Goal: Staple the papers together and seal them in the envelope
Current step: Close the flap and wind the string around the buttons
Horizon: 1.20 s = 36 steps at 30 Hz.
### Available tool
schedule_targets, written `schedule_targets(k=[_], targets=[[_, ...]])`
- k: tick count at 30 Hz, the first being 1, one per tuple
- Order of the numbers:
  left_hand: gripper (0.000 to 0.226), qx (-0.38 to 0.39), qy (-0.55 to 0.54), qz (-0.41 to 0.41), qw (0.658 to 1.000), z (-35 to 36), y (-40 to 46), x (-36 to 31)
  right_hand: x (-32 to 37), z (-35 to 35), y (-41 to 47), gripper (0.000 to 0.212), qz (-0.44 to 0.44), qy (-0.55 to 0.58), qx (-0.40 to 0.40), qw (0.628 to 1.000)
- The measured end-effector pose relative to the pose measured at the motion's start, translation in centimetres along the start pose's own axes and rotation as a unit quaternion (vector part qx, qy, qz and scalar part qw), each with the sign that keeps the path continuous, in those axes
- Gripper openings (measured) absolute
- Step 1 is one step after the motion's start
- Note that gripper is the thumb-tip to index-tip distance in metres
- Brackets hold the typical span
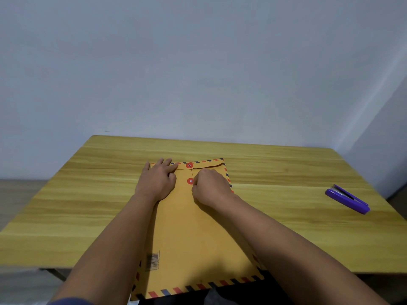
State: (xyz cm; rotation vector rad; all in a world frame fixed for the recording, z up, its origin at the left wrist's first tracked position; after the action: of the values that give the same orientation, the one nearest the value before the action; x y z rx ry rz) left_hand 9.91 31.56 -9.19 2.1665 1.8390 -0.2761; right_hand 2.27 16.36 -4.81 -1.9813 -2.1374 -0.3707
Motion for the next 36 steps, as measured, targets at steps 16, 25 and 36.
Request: schedule_targets(k=[16, 25, 36], targets=[[0.055, 0.005, -0.002, -0.001, 1.0, 0.0, -0.1, 0.0, 0.8, 1.4, 1.8, 0.014, -0.029, 0.023, -0.011, 0.999], [0.055, 0.004, -0.012, 0.01, 1.0, -0.2, -0.4, -0.1, 2.2, 0.9, 5.5, 0.023, -0.148, -0.091, 0.025, 0.984], [0.054, 0.004, -0.019, 0.007, 1.0, -0.2, -0.3, -0.1, -2.0, -1.3, 9.9, 0.019, -0.123, -0.028, 0.072, 0.989]])
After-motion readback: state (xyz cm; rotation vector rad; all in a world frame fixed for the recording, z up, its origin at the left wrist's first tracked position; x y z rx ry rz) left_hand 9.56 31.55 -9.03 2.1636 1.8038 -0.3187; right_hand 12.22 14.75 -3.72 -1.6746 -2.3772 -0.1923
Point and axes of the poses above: each hand's wrist, its own y-axis towards the middle knuckle, its own z-axis out of the palm, x = y × z, the point moved 7 cm from there along y, towards the middle knuckle, and after that the axes turned 9 degrees about -z, right-handed, at the moved point
